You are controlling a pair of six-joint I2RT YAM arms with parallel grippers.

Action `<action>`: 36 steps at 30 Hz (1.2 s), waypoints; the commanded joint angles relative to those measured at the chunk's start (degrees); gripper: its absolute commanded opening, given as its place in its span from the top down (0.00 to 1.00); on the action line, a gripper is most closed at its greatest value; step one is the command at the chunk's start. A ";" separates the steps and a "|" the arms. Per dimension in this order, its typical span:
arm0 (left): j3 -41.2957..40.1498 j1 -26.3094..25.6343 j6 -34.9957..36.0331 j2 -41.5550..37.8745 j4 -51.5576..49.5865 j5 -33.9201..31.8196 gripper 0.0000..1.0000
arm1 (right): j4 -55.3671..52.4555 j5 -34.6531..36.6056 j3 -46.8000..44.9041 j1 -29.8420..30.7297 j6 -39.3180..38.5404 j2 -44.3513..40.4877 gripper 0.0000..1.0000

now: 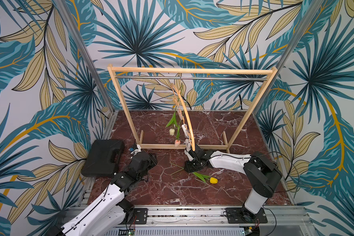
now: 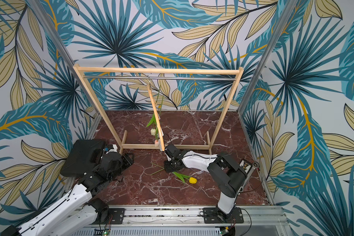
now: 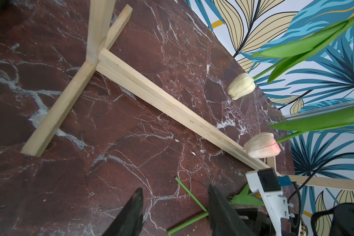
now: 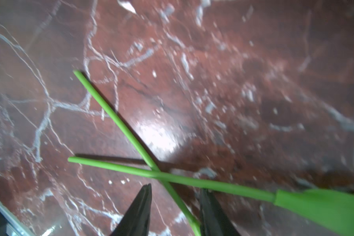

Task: Dry the flowers on a clothes hanger
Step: Pick up the flower at the center of the board.

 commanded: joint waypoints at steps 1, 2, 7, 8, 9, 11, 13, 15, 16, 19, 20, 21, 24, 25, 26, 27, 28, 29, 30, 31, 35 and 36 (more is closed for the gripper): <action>-0.30 -0.22 0.50 -2.10 -2.16 -1.02 0.46 | -1.98 0.11 2.26 0.27 -0.36 2.95 0.56; -0.34 -0.22 0.49 -2.43 -2.40 -1.16 0.46 | -2.77 0.47 3.24 0.27 -1.01 3.57 0.55; 0.06 -0.22 0.70 -3.14 -3.06 -1.99 0.46 | -5.51 0.61 5.19 0.35 -3.53 6.20 0.54; 0.14 -0.20 0.67 -3.18 -3.10 -2.09 0.46 | -5.27 0.63 4.46 0.35 -3.65 5.77 0.54; 0.14 -0.22 0.72 -3.27 -3.15 -2.19 0.46 | -5.15 0.54 3.63 0.43 -3.87 5.29 0.54; 0.06 -0.24 0.50 -3.25 -3.10 -2.45 0.45 | -5.01 0.05 2.18 0.68 -4.43 4.42 0.55; -0.03 -0.22 0.32 -3.24 -2.98 -2.72 0.45 | -5.23 0.92 0.72 1.52 -5.57 3.29 0.55; -0.05 -0.22 0.33 -3.20 -2.55 -2.96 0.44 | -6.72 3.15 -0.26 1.76 -6.80 3.12 0.58; 0.01 -0.22 0.32 -3.14 -2.33 -3.09 0.44 | -7.14 3.86 -0.69 3.67 -7.34 3.28 0.59; 0.03 -0.22 0.45 -2.99 -1.82 -3.49 0.44 | -8.10 6.34 -1.94 5.58 -8.46 3.41 0.63; -0.01 -0.22 0.41 -2.99 -1.75 -3.61 0.44 | -8.22 6.77 -2.24 6.18 -8.57 3.47 0.65; -0.03 -0.22 0.41 -3.09 -1.60 -3.70 0.44 | -8.31 7.29 -2.40 6.75 -8.67 3.47 0.67; -0.21 -0.22 0.29 -2.99 -1.28 -4.05 0.44 | -8.39 8.48 -2.62 8.13 -8.25 3.99 0.77; -0.21 -0.22 0.32 -3.05 -1.22 -4.14 0.44 | -8.23 8.82 -2.71 8.43 -7.92 4.25 0.80; -0.12 -0.22 0.33 -3.08 -1.28 -4.15 0.44 | -8.00 8.99 -2.71 8.69 -7.58 4.65 0.83; -0.12 -0.22 0.34 -3.13 -1.35 -4.16 0.44 | -7.76 8.98 -2.63 8.93 -7.36 5.09 0.86; -0.12 -0.22 0.32 -3.11 -1.35 -4.06 0.44 | -7.57 8.81 -2.54 9.25 -7.24 5.53 0.90; -0.12 -0.22 0.25 -3.08 -1.47 -4.06 0.44 | -7.29 8.64 -2.37 9.63 -7.15 5.85 0.93; -0.12 -0.22 0.23 -3.09 -1.48 -3.99 0.44 | -7.04 8.41 -2.07 10.05 -7.24 6.09 0.95; -0.21 -0.22 0.23 -3.14 -1.54 -3.89 0.44 | -6.73 8.07 -1.77 10.40 -7.46 6.05 0.96; -0.21 -0.22 0.25 -3.12 -1.74 -3.80 0.44 | -5.60 5.05 0.72 10.99 -8.34 5.95 1.00; -0.21 -0.22 0.14 -3.08 -1.75 -3.79 0.44 | -5.48 3.57 1.69 10.94 -8.75 6.04 1.00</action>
